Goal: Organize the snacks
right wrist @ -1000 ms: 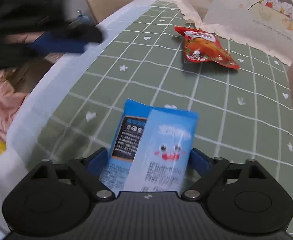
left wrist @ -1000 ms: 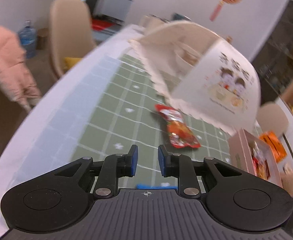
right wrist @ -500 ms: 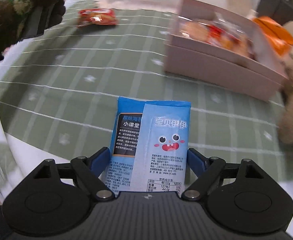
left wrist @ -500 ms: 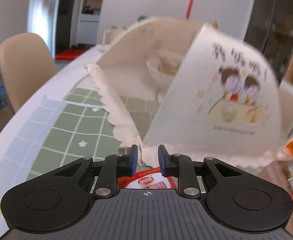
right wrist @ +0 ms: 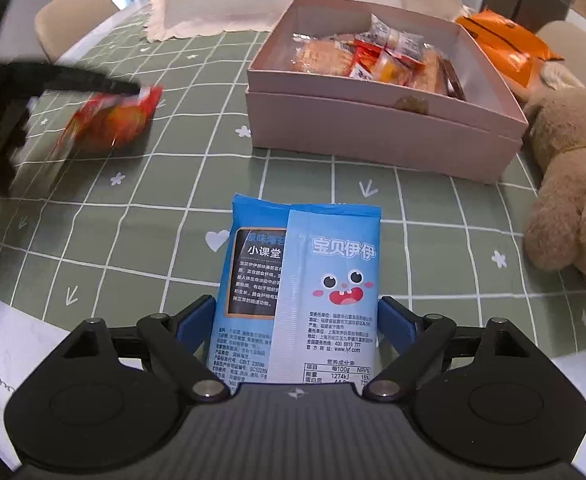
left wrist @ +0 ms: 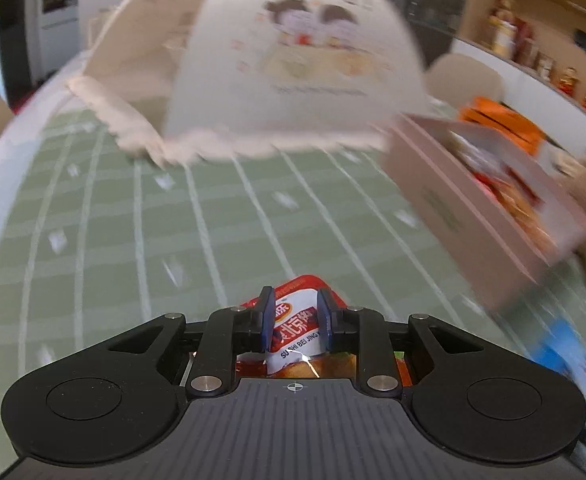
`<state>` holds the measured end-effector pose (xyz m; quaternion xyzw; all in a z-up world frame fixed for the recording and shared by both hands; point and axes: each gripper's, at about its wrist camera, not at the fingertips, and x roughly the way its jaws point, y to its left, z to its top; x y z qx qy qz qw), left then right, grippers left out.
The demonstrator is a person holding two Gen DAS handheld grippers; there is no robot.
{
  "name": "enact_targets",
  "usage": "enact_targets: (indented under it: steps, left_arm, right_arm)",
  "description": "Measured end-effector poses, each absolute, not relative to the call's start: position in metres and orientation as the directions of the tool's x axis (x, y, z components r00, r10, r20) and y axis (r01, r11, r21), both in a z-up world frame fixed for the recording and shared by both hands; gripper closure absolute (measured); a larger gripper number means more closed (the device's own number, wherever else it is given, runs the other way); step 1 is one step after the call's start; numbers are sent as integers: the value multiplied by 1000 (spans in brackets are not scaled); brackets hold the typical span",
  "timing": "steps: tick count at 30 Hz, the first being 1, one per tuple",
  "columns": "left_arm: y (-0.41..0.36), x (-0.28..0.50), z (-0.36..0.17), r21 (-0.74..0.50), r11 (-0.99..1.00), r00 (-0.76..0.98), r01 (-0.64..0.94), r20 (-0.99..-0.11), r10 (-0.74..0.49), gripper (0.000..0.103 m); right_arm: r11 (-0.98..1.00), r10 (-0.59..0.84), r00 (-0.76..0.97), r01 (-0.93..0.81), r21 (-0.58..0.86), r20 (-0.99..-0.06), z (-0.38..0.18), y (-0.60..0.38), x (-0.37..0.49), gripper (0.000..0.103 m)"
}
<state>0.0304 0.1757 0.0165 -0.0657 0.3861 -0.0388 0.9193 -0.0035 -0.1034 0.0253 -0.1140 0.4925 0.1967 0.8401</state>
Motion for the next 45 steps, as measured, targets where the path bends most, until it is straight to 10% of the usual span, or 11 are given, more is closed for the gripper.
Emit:
enact_targets:
  steps: [14,45]
  left_arm:
    - [168,-140,30,-591,720,752,-365,-643,-147,76]
    - [109,-41,37,-450,883,626,-133,-729,-277,68]
  right_arm:
    - [840,289,549,-538,-67,-784,37,-89,-9,14]
    - [866,289,606,-496,-69,-741,47,-104,-22,19]
